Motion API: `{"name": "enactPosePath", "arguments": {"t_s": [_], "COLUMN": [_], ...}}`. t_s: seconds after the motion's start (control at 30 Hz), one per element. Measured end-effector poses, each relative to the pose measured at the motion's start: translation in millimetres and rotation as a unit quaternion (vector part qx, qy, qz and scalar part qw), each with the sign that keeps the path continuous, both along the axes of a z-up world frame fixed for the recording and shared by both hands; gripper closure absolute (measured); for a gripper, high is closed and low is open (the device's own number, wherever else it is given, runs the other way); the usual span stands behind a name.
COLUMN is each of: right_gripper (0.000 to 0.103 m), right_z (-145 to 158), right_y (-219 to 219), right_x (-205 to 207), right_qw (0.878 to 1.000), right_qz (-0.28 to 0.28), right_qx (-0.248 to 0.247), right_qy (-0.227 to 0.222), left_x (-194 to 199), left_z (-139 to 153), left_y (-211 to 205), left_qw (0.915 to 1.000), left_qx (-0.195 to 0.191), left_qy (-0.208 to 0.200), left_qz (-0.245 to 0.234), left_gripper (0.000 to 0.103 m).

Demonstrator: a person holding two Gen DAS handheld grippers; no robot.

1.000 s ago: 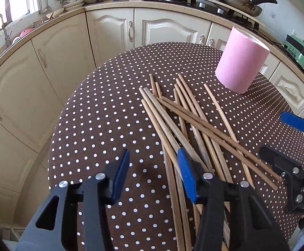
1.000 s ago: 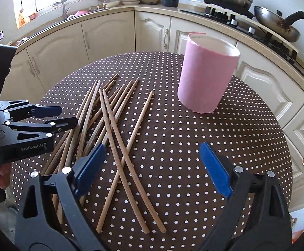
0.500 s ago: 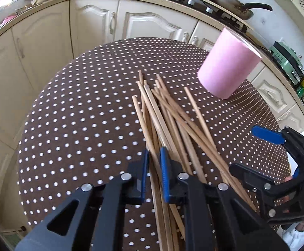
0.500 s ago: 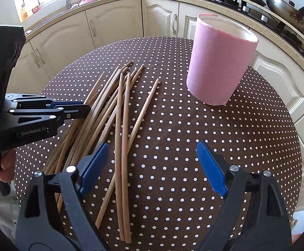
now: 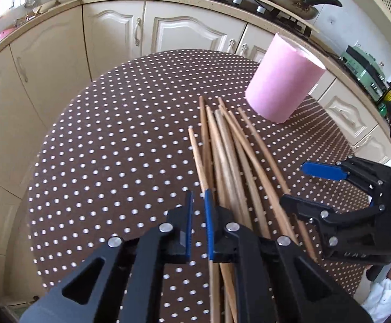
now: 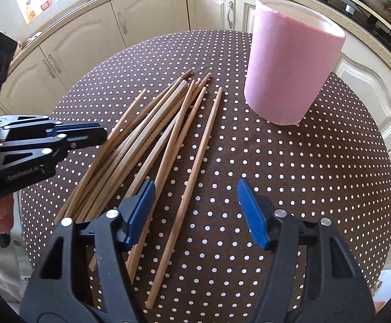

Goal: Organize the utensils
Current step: 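Align the left gripper on one chopstick while the right gripper positions over another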

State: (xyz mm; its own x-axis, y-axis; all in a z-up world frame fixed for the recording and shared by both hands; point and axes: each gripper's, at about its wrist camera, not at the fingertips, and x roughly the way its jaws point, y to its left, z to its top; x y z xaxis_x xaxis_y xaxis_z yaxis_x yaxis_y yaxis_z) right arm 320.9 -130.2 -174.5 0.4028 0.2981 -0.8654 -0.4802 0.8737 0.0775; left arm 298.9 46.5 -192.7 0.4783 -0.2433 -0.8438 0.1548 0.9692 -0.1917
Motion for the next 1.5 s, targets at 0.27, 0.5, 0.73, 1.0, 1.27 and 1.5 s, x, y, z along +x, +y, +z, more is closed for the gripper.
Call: {"name": "enactPosePath", "arguments": {"t_s": [0.27, 0.5, 0.73, 1.0, 1.27, 1.5], "right_gripper": [0.042, 0.043, 0.043, 0.043, 0.054, 0.069], "right_z": [-2, -9, -14, -17, -15, -11], "right_y": [-3, -5, -6, -5, -6, 11], "right_x": [14, 29, 28, 18, 34, 56], "right_qw": [1.0, 0.999, 0.999, 0.999, 0.997, 0.993], "right_qz": [-0.01, -0.013, -0.011, -0.008, -0.011, -0.002], "right_qx": [-0.001, -0.001, -0.003, -0.004, -0.015, -0.063], "right_qy": [0.012, 0.035, 0.039, 0.042, 0.078, 0.098], "left_x": [4, 8, -4, 11, 53, 66], "left_z": [-3, -3, -3, -8, -10, -10], "left_y": [9, -1, -6, -7, -23, -30], "left_qw": [0.9997, 0.9989, 0.9982, 0.9972, 0.9934, 0.9921], "left_qx": [-0.005, 0.028, 0.04, 0.063, 0.107, 0.118], "left_qy": [0.023, 0.038, 0.044, 0.039, 0.042, 0.044], "left_qz": [0.006, -0.007, -0.006, 0.002, -0.002, -0.004], "left_gripper": [0.093, 0.083, 0.082, 0.082, 0.081, 0.081]}}
